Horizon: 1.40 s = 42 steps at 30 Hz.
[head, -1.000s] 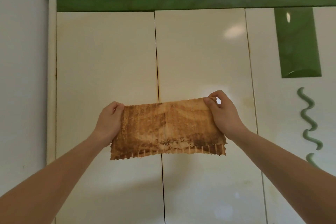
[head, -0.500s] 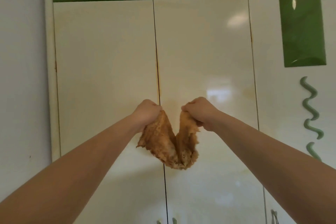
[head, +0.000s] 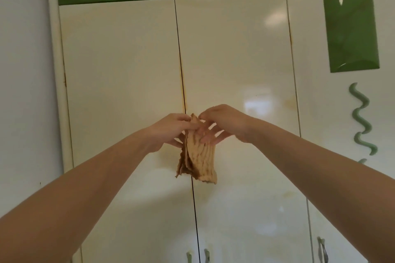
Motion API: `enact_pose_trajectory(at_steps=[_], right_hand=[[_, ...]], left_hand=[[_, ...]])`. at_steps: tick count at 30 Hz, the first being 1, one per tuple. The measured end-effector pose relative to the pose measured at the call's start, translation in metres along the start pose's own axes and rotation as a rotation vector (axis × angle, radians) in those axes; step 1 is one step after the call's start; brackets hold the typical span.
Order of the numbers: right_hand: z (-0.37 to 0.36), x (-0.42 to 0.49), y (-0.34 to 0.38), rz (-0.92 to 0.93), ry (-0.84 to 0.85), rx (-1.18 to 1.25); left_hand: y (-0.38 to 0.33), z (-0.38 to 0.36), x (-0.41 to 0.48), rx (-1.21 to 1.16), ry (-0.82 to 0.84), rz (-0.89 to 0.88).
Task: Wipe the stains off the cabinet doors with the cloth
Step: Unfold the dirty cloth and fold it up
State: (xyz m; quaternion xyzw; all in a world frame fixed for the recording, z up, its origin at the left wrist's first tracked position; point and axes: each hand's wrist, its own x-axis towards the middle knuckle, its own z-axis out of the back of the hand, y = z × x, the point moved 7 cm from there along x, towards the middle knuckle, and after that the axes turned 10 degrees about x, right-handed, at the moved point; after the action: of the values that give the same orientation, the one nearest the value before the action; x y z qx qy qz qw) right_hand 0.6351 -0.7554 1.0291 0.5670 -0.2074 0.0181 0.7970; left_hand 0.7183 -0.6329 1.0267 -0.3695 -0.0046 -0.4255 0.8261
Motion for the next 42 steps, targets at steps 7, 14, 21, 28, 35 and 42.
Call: enact_pose_trajectory(at_steps=[7, 14, 21, 28, 35, 42], right_hand=[[0.024, 0.015, -0.048, -0.025, 0.087, -0.283], [0.011, 0.02, -0.037, 0.05, 0.069, 0.463], [-0.02, 0.033, -0.023, 0.154, -0.077, 0.311], [-0.034, 0.029, -0.017, 0.36, -0.014, -0.143], [-0.028, 0.039, -0.017, 0.361, 0.193, 0.131], [-0.015, 0.043, -0.027, 0.276, 0.096, 0.358]], left_hand=[[0.006, 0.034, -0.011, -0.06, -0.015, -0.095], [0.04, 0.066, -0.028, -0.218, -0.134, -0.063], [0.053, 0.079, -0.046, -0.254, -0.267, 0.005], [0.05, 0.077, -0.075, -0.169, -0.343, 0.136], [0.032, 0.062, -0.088, -0.31, -0.406, 0.252], [0.018, 0.035, -0.093, -0.42, -0.522, 0.363]])
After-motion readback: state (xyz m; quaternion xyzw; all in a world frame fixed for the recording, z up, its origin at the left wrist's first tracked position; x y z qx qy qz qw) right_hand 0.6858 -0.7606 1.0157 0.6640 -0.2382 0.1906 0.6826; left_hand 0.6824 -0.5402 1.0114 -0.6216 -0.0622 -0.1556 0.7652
